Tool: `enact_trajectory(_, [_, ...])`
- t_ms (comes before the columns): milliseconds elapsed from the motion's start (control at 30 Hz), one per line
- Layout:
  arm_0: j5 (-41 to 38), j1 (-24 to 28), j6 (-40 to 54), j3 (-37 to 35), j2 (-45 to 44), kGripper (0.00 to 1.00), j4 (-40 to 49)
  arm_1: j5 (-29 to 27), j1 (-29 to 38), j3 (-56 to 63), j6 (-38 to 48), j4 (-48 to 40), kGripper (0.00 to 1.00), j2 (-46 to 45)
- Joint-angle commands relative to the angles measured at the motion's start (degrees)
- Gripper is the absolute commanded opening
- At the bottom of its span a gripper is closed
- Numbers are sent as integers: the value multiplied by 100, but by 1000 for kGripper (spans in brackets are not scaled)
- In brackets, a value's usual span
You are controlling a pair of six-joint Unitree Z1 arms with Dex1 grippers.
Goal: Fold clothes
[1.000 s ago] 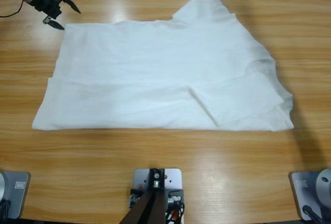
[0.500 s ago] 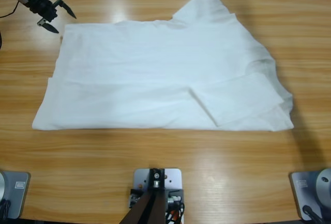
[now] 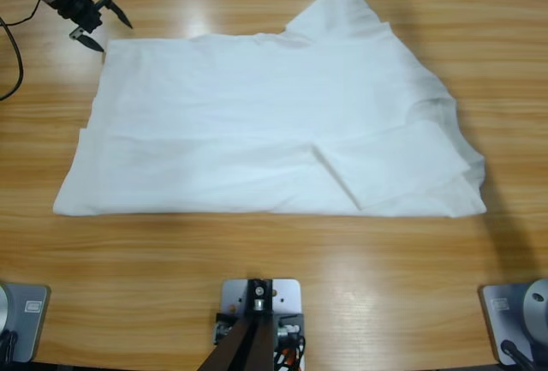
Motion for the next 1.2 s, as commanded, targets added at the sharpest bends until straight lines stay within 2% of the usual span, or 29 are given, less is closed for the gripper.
enact_trajectory(33, [-2, -280, -58, -321, 575, 861, 442, -94, 55, -889, -79, 259, 996, 281])
enact_trajectory(67, [-2, -285, -58, -353, 586, 835, 489, -94, 55, -889, -82, 262, 996, 279])
enact_trajectory(100, [4, -282, -58, -386, 600, 765, 530, -94, 55, -889, -88, 267, 996, 272])
enact_trajectory(233, [63, -278, -40, -518, 644, 422, 683, -108, 55, -889, -114, 294, 996, 256])
enact_trajectory(333, [148, -270, -25, -604, 644, 17, 737, -129, 55, -889, -123, 303, 993, 254])
enact_trajectory(500, [218, -270, 14, -766, 644, 0, 883, -187, 55, -889, -123, 311, 962, 251])
enact_trajectory(600, [218, -280, 79, -870, 637, 0, 957, -220, 55, -889, -119, 318, 734, 228])
enact_trajectory(633, [218, -291, 114, -912, 642, 0, 988, -210, 55, -889, -114, 320, 715, 224])
enact_trajectory(1200, [306, -331, 186, -977, 621, 0, 1154, -162, -31, -885, -88, 452, 738, 298])
